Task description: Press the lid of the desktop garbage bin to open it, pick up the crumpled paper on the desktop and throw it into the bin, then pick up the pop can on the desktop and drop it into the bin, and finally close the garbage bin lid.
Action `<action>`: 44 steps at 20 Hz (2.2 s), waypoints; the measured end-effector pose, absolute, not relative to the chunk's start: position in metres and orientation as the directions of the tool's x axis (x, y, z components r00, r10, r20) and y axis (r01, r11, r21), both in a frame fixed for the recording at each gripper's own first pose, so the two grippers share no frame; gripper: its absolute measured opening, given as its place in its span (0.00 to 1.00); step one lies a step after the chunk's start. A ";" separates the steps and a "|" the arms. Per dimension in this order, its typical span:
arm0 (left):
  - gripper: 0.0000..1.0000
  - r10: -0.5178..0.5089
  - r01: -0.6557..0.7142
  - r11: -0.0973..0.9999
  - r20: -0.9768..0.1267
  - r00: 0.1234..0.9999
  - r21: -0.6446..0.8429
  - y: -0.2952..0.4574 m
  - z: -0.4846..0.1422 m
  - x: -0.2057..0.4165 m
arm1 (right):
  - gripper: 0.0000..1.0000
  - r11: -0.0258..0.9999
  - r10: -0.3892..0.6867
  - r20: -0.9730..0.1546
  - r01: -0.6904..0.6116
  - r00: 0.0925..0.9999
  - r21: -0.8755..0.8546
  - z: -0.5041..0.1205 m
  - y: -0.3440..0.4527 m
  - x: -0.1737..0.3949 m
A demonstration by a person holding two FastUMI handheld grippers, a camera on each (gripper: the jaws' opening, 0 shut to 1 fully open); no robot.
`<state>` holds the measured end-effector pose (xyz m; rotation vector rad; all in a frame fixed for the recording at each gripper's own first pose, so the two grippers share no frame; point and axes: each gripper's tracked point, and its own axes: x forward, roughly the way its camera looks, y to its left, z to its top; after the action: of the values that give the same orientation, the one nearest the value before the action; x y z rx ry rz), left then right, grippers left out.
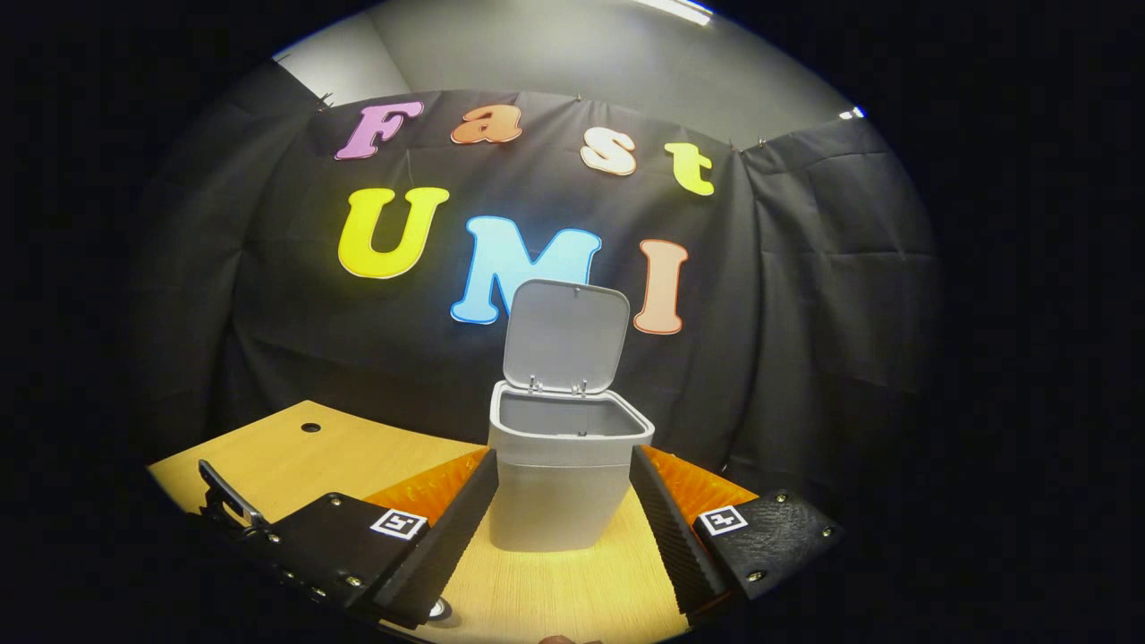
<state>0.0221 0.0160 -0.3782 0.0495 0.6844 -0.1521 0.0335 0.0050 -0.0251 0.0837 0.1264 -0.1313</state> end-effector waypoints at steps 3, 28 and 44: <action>0.29 -0.104 0.113 0.993 -0.637 0.764 -0.026 0.022 -0.371 0.026 | 0.95 0.990 -0.095 -0.116 0.106 0.989 0.093 -0.024 0.005 0.040; 0.21 -0.120 0.126 0.992 -0.212 0.970 0.012 -0.086 -0.120 0.113 | 0.95 0.994 -0.066 -0.005 0.066 0.998 0.088 -0.025 -0.074 0.022; 0.21 -0.301 0.300 0.954 -0.037 0.953 -0.031 -0.223 -0.015 0.217 | 0.95 0.981 -0.136 -0.079 0.146 0.988 0.127 -0.053 -0.111 0.008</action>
<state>0.2171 -0.2226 -0.0151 -0.0247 0.0416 -0.3051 0.0080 -0.1106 -0.0528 0.1326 0.0698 -0.1420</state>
